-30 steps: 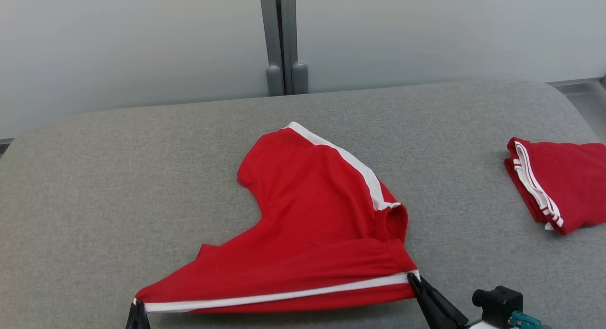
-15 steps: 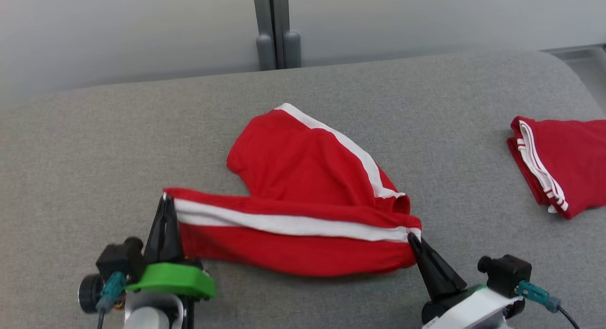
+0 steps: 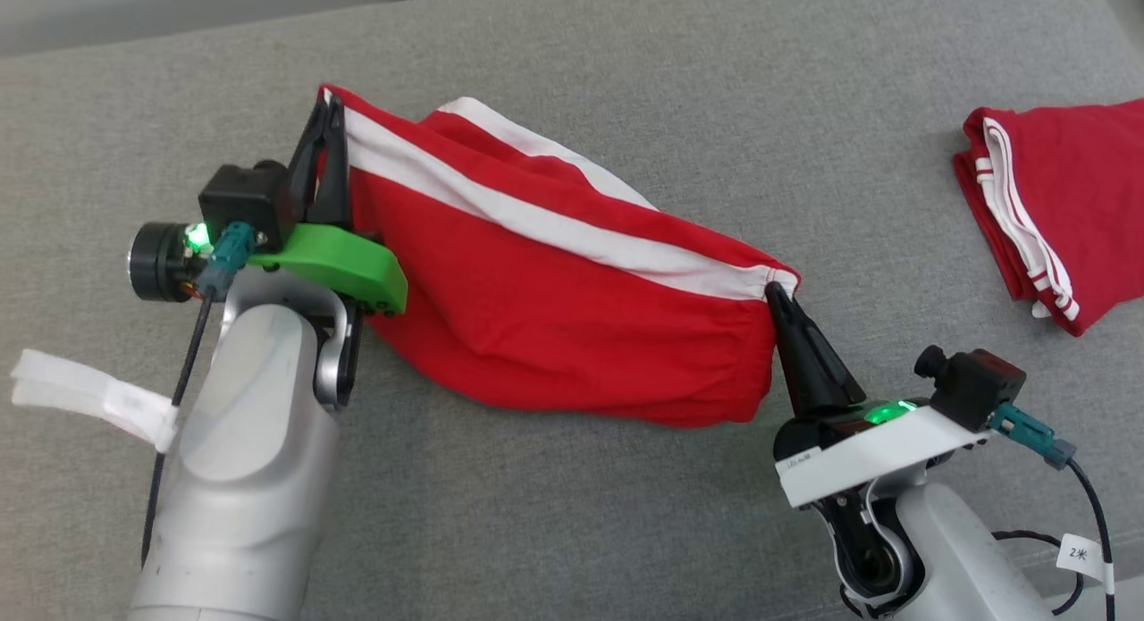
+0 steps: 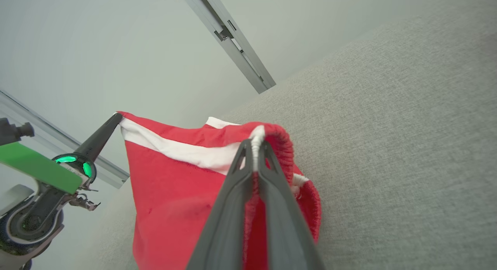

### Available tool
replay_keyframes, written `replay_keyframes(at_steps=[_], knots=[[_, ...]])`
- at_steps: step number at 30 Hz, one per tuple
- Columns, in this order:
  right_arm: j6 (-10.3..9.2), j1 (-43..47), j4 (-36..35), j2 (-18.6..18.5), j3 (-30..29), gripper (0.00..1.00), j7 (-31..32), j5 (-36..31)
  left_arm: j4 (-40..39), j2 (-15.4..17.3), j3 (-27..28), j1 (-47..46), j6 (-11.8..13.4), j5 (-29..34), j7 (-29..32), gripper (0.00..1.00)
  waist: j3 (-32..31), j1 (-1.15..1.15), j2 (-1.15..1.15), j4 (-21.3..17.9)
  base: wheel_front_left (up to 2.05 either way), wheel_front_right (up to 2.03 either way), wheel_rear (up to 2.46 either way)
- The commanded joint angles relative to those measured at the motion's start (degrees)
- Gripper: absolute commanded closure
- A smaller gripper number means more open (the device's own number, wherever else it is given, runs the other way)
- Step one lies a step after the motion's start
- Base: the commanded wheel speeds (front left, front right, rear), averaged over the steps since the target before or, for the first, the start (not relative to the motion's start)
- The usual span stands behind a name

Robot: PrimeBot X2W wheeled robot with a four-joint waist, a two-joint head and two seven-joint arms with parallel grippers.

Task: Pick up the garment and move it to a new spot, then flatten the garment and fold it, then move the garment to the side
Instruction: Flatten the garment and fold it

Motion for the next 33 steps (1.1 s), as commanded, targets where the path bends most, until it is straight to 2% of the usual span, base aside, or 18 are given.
replay_keyframes(at_steps=[1, 9, 17, 18, 19, 20, 21, 22, 23, 30, 33], knots=[[-0.08, -1.09, -0.04, 0.29, -0.49, 1.0, -0.23, 0.88, 1.83, 0.64, 0.45, -2.6, -0.08, 0.31, 0.02, 1.0, 5.55, 0.0, 0.0, -4.07, 0.0, 0.0, 0.0], [-0.08, -3.8, -0.21, 1.02, -0.66, 1.0, -0.23, 2.18, 13.1, 1.52, 0.41, -12.37, 0.72, 2.44, 0.02, 1.0, 8.57, 0.0, 0.0, -6.15, 0.0, 0.0, 0.0], [-0.08, -4.87, 0.17, 1.0, 1.14, 1.0, -0.23, 3.27, 18.67, 1.81, 0.57, -15.41, -0.18, 2.34, 0.02, 1.0, 8.93, 0.0, 0.0, -6.23, 0.0, 0.0, 0.0], [-0.08, -4.85, 0.27, 1.0, 1.37, 1.0, -0.23, 3.27, 19.2, 1.7, 0.46, -15.53, -0.42, 2.37, 0.02, 0.94, 8.84, 0.0, 0.0, -6.11, 0.0, 0.0, 0.0], [-0.08, -4.83, 0.38, 1.0, 1.61, 1.0, -0.23, 3.11, 19.69, 1.54, 0.39, -15.69, -0.47, 2.27, 0.02, 0.74, 8.74, 0.0, 0.0, -5.97, 0.0, 0.0, 0.0], [-0.08, -4.8, 0.47, 0.98, 1.73, 1.0, -0.23, 3.01, 20.06, 1.43, 0.35, -15.65, -0.49, 2.16, 0.02, 0.36, 8.59, 0.0, 0.0, -5.83, 0.0, 0.0, 0.0], [-0.08, -4.72, 0.61, 0.98, 1.87, 0.7, -0.23, 2.64, 20.41, 1.24, 0.46, -15.48, -0.38, 1.91, 0.02, 0.0, 8.29, 0.0, 0.0, -5.65, 0.0, 0.0, 0.0], [-0.08, -4.66, 0.67, 0.98, 1.67, 0.29, -0.23, 2.04, 20.27, 1.16, 0.5, -15.36, -0.25, 1.84, 0.02, 0.0, 8.11, 0.0, 0.0, -5.56, 0.0, 0.0, 0.0], [-0.08, -4.53, 0.76, 0.97, 1.54, 0.0, -0.23, 1.65, 20.07, 1.08, 0.5, -15.07, -0.2, 1.83, 0.02, 0.0, 7.86, 0.0, 0.0, -5.44, 0.0, 0.0, 0.0], [-0.08, -1.96, 0.52, 0.97, -3.71, 0.0, -0.22, -5.8, 17.27, 0.67, 1.34, -10.44, -0.09, 1.28, 0.02, 0.0, 4.7, 0.0, 0.0, -4.88, 0.0, 0.0, 0.0], [-0.08, -0.76, 0.29, 0.99, -6.83, 0.0, -0.23, -9.19, 18.39, 0.67, 1.78, -8.11, -0.47, 0.85, 0.02, 0.0, 3.3, 0.0, 0.0, -4.73, 0.0, 0.0, 0.0]])
